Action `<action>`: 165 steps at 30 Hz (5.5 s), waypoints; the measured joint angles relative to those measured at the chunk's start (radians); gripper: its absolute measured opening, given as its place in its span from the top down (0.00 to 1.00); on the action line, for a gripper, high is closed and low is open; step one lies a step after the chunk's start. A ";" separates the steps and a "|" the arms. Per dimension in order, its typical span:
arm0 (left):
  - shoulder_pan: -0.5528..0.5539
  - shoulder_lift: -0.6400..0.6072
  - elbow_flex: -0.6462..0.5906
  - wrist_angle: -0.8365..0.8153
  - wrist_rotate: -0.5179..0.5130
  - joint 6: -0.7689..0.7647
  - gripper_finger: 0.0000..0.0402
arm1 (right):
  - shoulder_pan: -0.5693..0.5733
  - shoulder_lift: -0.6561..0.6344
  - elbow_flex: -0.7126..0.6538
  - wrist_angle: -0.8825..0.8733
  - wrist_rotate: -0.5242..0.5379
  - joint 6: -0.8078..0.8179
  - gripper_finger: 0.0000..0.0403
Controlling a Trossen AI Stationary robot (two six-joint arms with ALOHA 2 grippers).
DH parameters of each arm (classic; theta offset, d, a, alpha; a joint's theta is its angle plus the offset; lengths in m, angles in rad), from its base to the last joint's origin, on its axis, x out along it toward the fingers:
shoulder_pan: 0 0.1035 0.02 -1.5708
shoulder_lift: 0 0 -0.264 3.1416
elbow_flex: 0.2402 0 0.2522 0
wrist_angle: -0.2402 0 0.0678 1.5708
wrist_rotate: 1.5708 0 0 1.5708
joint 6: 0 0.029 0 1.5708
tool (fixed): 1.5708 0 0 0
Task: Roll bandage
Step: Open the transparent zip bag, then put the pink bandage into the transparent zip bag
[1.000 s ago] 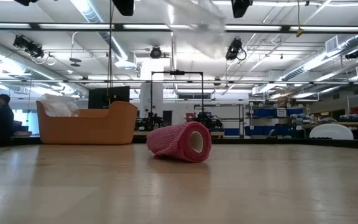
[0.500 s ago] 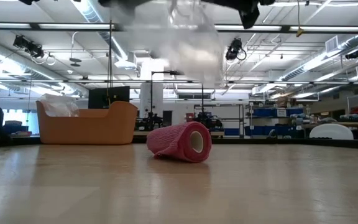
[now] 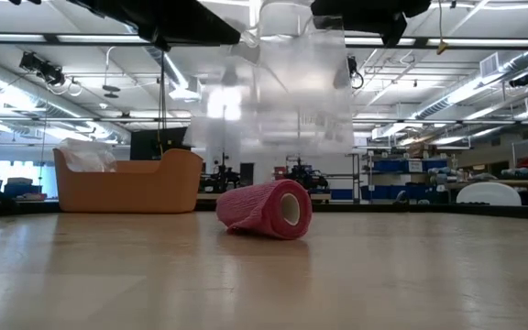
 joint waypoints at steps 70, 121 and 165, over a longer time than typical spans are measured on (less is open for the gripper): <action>-0.046 0.000 -0.216 0.417 -0.453 0.385 1.00 | 0.064 0.707 0.348 -0.225 0.289 0.675 0.79; -0.046 0.001 -0.215 0.388 -0.451 0.330 1.00 | -0.052 0.220 0.414 -0.734 0.107 0.174 0.87; -0.047 0.001 -0.214 0.369 -0.437 0.286 1.00 | -0.016 0.216 0.502 -0.797 0.309 0.133 0.87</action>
